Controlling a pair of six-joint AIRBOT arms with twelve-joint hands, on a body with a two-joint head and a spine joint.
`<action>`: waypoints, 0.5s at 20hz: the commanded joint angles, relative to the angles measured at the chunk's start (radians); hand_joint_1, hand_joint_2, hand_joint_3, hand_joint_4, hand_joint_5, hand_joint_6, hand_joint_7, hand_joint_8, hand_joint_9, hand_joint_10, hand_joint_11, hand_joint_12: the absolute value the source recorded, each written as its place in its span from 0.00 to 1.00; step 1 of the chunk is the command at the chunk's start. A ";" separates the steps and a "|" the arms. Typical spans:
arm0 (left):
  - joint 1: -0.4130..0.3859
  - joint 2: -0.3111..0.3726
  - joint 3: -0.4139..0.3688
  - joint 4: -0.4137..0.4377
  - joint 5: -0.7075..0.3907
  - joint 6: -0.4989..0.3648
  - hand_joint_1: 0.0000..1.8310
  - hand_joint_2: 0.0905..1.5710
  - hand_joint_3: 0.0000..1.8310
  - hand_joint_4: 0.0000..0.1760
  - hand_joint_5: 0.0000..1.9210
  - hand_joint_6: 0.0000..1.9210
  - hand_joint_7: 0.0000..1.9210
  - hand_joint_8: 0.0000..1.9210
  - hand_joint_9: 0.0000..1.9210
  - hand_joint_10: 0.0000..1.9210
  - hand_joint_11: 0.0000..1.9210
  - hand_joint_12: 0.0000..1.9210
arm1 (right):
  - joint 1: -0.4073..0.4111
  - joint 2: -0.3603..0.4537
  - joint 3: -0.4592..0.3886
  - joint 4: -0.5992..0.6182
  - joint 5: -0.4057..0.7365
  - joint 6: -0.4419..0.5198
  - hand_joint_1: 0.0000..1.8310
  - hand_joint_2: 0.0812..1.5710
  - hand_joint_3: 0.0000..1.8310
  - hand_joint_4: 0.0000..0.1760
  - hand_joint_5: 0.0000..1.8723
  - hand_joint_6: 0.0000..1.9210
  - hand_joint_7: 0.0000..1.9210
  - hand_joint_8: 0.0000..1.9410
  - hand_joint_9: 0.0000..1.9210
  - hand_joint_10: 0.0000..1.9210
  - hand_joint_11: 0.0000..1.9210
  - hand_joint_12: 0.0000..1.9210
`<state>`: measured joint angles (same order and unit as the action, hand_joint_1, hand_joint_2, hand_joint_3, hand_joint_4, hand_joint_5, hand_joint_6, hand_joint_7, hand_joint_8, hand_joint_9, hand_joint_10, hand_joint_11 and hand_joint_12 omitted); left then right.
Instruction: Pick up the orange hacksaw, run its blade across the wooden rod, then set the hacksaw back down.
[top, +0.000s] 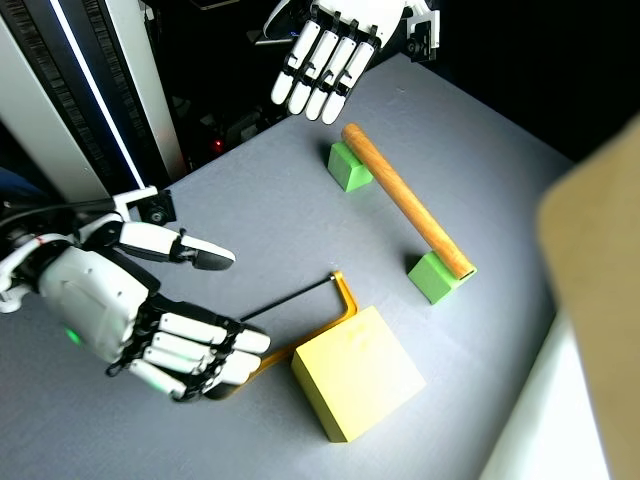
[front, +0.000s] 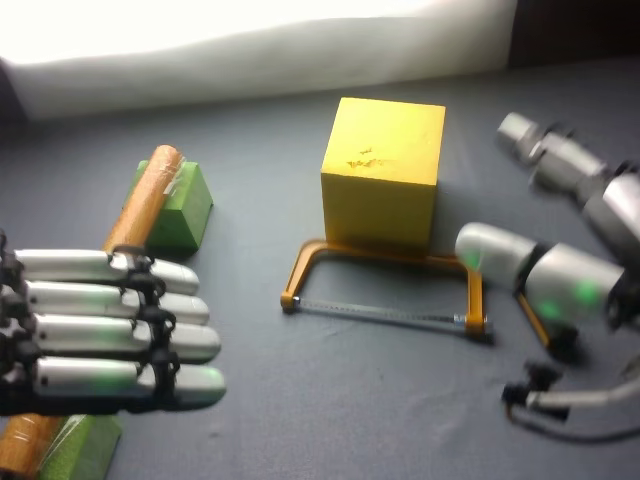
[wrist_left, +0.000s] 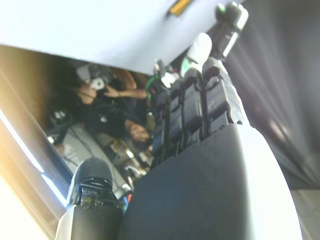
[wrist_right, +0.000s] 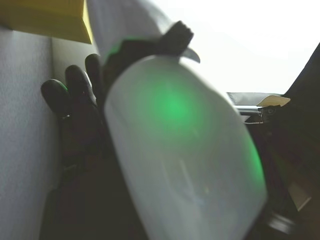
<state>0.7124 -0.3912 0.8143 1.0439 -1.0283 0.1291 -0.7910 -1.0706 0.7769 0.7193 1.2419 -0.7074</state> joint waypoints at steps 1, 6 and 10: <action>-0.011 -0.001 0.001 -0.062 -0.069 -0.004 0.00 0.79 0.00 0.00 0.09 0.00 0.08 0.00 0.06 0.00 0.00 0.08 | 0.023 0.023 0.000 -0.105 0.071 0.013 0.29 0.61 0.00 0.00 0.00 0.00 0.00 0.00 0.00 0.00 0.00 0.11; -0.010 -0.007 0.002 -0.057 -0.053 -0.007 0.00 0.78 0.00 0.00 0.10 0.00 0.09 0.00 0.07 0.00 0.00 0.07 | 0.252 0.083 0.107 -0.729 -0.204 0.280 0.19 0.64 0.00 0.00 0.06 0.00 0.09 0.00 0.09 0.01 0.00 0.42; -0.009 -0.006 0.003 -0.057 -0.052 -0.010 0.01 0.78 0.00 0.00 0.15 0.00 0.15 0.00 0.14 0.00 0.00 0.27 | 0.374 0.028 0.254 -1.406 -0.151 0.634 0.20 0.69 0.00 0.00 0.27 0.01 0.32 0.02 0.37 0.06 0.22 0.56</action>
<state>0.7124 -0.3973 0.8154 1.0512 -1.0080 0.1230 -0.4191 -1.0542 1.0428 -0.7795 0.9989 -0.0654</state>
